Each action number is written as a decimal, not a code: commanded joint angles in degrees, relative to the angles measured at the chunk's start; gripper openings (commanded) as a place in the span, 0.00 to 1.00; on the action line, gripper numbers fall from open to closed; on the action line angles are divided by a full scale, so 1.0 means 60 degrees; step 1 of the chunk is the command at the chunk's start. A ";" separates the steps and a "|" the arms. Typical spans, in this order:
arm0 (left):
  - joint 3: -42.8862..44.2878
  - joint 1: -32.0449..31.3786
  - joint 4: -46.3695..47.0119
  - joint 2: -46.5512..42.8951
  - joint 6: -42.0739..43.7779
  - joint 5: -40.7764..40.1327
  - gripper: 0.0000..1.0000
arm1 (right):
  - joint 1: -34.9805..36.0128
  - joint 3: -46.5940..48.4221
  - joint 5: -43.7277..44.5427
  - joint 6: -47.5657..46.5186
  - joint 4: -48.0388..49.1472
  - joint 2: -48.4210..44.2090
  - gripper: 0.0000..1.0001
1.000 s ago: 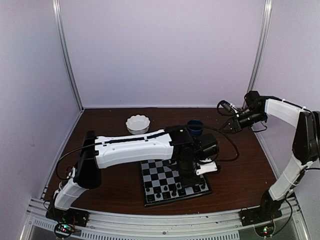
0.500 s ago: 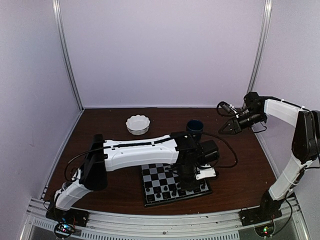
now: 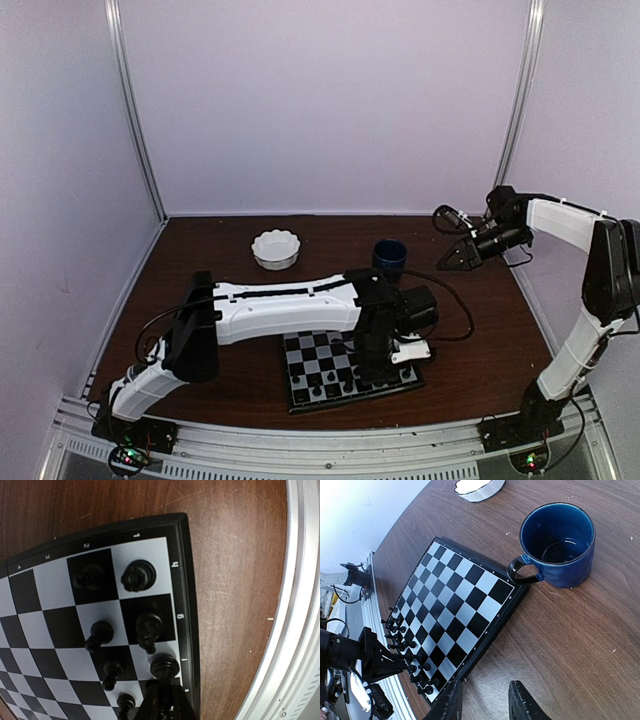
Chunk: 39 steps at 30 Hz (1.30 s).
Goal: Set up the chess pieces on the board
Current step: Place the bishop on c8.
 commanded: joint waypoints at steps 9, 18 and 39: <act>0.0390 -0.0009 0.0024 0.0054 0.0006 0.0093 0.17 | 0.0029 0.0240 -0.0196 -0.0245 -0.0230 0.0110 0.34; 0.0320 -0.0007 0.0257 -0.0195 -0.0073 0.0243 0.18 | 0.0026 0.0269 -0.0250 -0.0276 -0.0286 0.0099 0.34; 0.0006 -0.0009 0.0331 -0.0141 0.0077 0.0199 0.12 | 0.0028 0.0269 -0.0285 -0.0258 -0.0317 0.0009 0.34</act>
